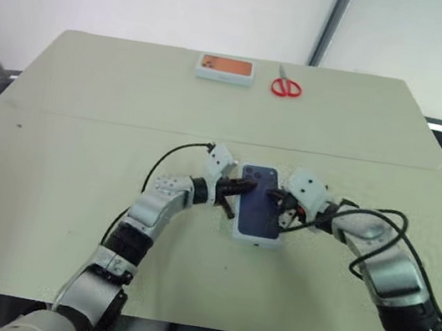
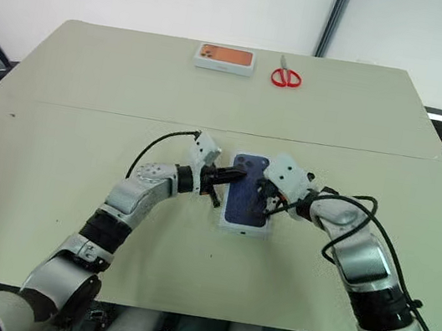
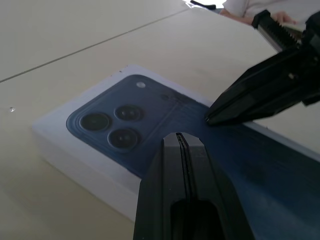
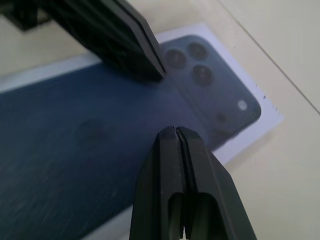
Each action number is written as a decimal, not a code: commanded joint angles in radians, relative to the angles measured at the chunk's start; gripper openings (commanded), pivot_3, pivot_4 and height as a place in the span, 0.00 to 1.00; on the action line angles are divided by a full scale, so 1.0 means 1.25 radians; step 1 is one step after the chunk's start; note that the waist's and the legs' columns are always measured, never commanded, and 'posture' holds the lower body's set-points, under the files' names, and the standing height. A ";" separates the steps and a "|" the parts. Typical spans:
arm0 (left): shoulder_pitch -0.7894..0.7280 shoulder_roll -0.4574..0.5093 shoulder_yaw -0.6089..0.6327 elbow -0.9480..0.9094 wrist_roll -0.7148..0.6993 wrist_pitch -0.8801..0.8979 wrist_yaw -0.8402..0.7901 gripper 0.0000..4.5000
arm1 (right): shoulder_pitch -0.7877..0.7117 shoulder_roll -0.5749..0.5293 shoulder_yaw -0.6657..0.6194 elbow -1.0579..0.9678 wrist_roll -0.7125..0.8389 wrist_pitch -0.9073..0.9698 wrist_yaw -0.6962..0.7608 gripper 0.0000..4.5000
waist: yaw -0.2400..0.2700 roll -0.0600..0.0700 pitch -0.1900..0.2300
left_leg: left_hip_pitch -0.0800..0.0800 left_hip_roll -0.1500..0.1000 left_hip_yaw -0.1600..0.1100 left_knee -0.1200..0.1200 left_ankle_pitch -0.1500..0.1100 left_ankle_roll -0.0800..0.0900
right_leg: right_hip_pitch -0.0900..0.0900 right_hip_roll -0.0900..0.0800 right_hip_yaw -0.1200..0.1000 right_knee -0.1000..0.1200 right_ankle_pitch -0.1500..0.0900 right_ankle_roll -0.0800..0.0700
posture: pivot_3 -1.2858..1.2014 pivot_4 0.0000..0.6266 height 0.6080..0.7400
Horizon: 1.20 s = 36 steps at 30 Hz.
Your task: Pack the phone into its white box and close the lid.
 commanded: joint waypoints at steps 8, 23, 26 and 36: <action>0.059 0.035 0.055 -0.118 -0.115 0.152 -0.055 0.19 | 0.054 -0.027 -0.117 -0.095 0.196 0.120 0.108 0.13 | 0.006 0.000 0.000 | 0.004 0.000 -0.001 0.000 -0.002 0.002 | 0.006 -0.001 -0.001 -0.004 0.000 0.001 | 0.52 0.24 1.00; 0.087 0.298 0.274 -0.152 -0.173 0.069 -0.119 1.00 | -0.051 -0.024 -0.198 0.001 0.285 0.032 0.159 0.99 | -0.011 -0.001 0.002 | 0.000 -0.001 -0.001 -0.001 -0.001 0.002 | 0.002 -0.003 -0.001 -0.005 0.000 0.001 | 0.52 0.24 1.00; 0.140 0.351 0.332 -0.190 -0.238 0.138 -0.137 1.00 | 0.002 -0.036 -0.233 -0.019 0.318 0.008 0.196 0.99 | -0.013 -0.001 0.002 | 0.000 0.000 -0.001 -0.002 -0.001 0.002 | 0.001 -0.002 -0.001 -0.004 0.000 0.001 | 0.52 0.24 1.00; 0.307 0.426 0.458 -0.229 -0.276 0.135 -0.124 1.00 | 0.140 -0.086 -0.297 -0.031 0.313 -0.091 0.233 0.99 | -0.010 -0.001 0.002 | -0.003 0.000 -0.001 -0.001 -0.001 0.001 | -0.002 -0.004 -0.001 -0.004 0.000 0.000 | 0.52 0.24 1.00</action>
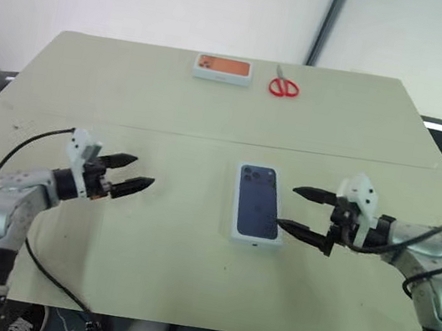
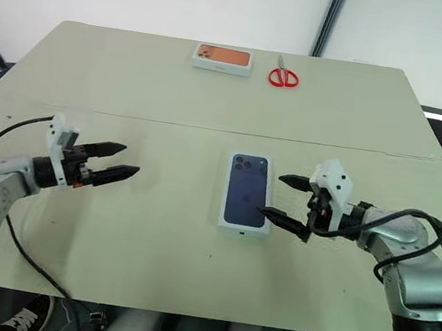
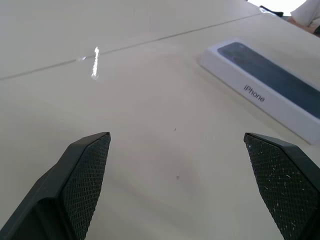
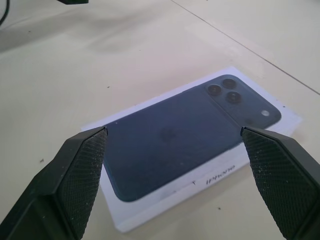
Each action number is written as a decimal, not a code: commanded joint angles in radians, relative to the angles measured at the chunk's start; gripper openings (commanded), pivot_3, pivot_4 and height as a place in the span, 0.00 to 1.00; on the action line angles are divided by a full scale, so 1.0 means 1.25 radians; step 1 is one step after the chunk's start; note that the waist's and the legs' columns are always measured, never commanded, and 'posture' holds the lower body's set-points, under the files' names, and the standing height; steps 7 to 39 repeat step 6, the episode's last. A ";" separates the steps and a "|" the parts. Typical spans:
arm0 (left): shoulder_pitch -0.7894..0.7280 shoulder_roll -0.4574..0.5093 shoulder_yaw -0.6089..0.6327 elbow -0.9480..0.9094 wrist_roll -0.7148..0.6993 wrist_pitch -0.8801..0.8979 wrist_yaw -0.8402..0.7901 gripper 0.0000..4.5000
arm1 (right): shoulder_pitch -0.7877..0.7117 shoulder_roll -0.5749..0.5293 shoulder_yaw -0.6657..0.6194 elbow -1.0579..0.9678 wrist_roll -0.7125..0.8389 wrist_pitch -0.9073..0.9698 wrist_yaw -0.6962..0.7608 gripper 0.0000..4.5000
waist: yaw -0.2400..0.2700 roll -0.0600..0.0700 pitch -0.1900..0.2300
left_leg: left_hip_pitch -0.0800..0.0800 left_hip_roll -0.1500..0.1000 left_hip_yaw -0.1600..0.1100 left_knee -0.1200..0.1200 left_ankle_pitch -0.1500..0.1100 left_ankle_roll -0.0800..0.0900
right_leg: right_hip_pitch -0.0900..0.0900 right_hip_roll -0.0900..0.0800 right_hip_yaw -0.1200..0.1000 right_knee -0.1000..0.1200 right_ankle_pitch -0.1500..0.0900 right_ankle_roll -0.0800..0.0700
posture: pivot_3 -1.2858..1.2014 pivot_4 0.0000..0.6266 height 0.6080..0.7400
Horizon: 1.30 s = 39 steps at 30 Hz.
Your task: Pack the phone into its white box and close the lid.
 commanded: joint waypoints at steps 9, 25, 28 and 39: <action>0.052 0.026 0.077 -0.024 0.000 -0.041 0.044 1.00 | 0.007 -0.018 -0.036 0.030 -0.019 -0.062 -0.008 0.99 | 0.000 0.000 0.000 | -0.001 0.000 0.000 0.000 0.000 0.000 | -0.001 0.000 0.000 0.000 0.000 0.000 | 0.52 0.24 1.00; 0.052 0.026 0.077 -0.024 0.000 -0.041 0.044 1.00 | 0.007 -0.018 -0.036 0.030 -0.019 -0.062 -0.008 0.99 | 0.000 0.000 0.000 | -0.001 0.000 0.000 0.000 0.000 0.000 | -0.001 0.000 0.000 0.000 0.000 0.000 | 0.52 0.24 1.00; 0.052 0.026 0.077 -0.024 0.000 -0.041 0.044 1.00 | 0.007 -0.018 -0.036 0.030 -0.019 -0.062 -0.008 0.99 | 0.000 0.000 0.000 | -0.001 0.000 0.000 0.000 0.000 0.000 | -0.001 0.000 0.000 0.000 0.000 0.000 | 0.52 0.24 1.00; 0.052 0.026 0.077 -0.024 0.000 -0.041 0.044 1.00 | 0.007 -0.018 -0.036 0.030 -0.019 -0.062 -0.008 0.99 | 0.000 0.000 0.000 | -0.001 0.000 0.000 0.000 0.000 0.000 | -0.001 0.000 0.000 0.000 0.000 0.000 | 0.52 0.24 1.00</action>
